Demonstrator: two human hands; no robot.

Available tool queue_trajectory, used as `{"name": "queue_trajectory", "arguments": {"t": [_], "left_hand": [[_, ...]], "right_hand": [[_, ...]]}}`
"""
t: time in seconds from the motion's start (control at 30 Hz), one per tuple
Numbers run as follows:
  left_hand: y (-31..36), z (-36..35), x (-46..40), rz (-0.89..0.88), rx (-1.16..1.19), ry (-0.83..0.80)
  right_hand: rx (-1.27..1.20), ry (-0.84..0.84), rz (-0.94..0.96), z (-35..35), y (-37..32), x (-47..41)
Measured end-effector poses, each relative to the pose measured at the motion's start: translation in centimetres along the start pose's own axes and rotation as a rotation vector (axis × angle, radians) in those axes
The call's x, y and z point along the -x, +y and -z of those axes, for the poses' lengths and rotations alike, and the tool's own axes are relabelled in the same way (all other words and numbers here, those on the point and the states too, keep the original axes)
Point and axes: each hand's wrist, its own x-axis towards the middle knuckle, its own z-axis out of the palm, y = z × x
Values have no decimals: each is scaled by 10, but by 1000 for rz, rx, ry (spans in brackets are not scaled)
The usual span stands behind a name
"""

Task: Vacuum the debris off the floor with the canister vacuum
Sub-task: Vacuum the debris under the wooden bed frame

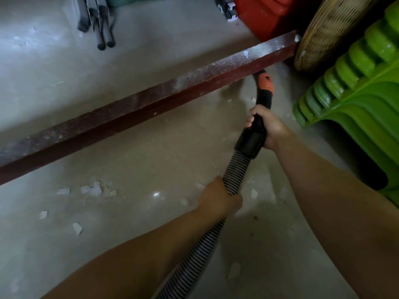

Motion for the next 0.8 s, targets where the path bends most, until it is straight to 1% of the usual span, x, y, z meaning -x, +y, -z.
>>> {"name": "queue_trajectory", "arguments": {"t": [0.1,0.17,0.23,0.3,0.4,0.47,0.53,0.63,0.67,0.73,0.8], "left_hand": [[-9,-25,24,8,47,-81],[-10,-35,35,-2,75,-115],[-7,-36,41,-38,81,-129],[0,-29,38,-79,68,-108],[9,-8,30,-116,40,-54],[10,0,30,-114,50,-49],[4,-1,38,-84,93,-58],[-16,-18,59,0,156,-63],[-22,-24,66,25,175,-60],[-30,-33,76,40,186,-72],[-29,-41,82,0,164,-120]], "right_hand": [[132,-49,-62,3,12,19],[235,-68,-55,3,17,30],[276,-49,-22,4,15,39],[190,21,22,10,7,42],[-114,165,74,20,-2,44],[-178,200,88,18,-2,46],[-83,181,62,5,3,48],[198,81,-5,-21,20,54],[258,42,-28,-27,28,57],[294,-26,-69,-31,38,65],[323,-65,-109,-27,37,74]]}}
